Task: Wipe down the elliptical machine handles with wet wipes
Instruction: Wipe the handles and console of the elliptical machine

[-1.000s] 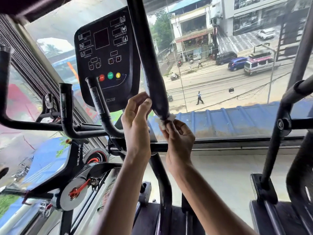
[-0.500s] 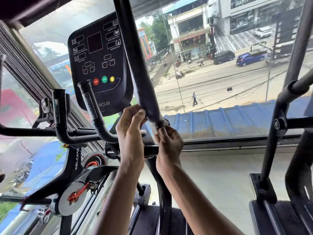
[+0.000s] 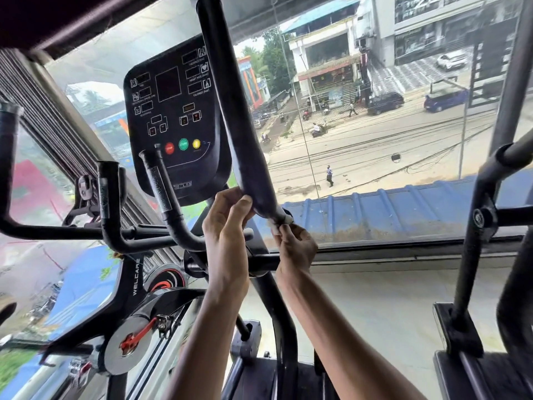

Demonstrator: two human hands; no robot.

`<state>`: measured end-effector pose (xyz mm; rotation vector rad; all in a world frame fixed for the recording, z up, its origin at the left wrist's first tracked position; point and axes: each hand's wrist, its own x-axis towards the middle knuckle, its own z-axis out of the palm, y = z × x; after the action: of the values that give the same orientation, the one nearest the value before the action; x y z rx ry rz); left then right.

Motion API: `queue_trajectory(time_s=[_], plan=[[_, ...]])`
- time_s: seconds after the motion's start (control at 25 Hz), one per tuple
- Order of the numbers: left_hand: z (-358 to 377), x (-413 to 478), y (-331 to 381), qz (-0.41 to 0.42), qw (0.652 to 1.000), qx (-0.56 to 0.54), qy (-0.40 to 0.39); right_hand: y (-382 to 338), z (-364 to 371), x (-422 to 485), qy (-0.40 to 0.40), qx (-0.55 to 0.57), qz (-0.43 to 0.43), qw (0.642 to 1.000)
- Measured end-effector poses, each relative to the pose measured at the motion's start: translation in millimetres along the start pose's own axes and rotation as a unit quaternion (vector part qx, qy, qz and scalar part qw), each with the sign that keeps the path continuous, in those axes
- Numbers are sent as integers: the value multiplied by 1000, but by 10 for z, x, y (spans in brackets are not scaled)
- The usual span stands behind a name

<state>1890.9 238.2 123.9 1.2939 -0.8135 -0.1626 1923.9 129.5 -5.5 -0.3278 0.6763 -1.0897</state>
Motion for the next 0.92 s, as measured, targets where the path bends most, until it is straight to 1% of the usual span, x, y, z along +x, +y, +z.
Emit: queue_trajectory(time_s=[0.08, 0.16, 0.36, 0.44, 0.56, 0.6, 0.68, 0.84, 0.92], plan=[[-5, -5, 0, -4, 1000, 0, -1, 0, 2, 112, 29, -39, 9, 999], [0, -9, -2, -8, 1000, -1, -3, -31, 3, 139, 33, -54, 15, 998], [-13, 1, -5, -6, 1000, -7, -4, -284, 14, -360, -35, 9, 1, 999], [-14, 0, -9, -6, 1000, -10, -6, -387, -13, -636, -64, 9, -31, 997], [-4, -3, -15, -3, 1000, -16, -1, -443, -66, -866, -86, -58, -135, 985], [-2, -2, -20, -1, 1000, -16, 1, -422, -70, -860, -82, -73, -157, 981], [9, -9, -18, 2, 1000, -11, 6, -372, -46, -760, -54, -84, -165, 981], [32, -46, 16, -12, 1000, -9, 10, -163, -3, -384, 13, -106, -131, 986], [32, -46, 14, -15, 1000, -13, 16, -72, -6, -182, 32, -122, -111, 986]])
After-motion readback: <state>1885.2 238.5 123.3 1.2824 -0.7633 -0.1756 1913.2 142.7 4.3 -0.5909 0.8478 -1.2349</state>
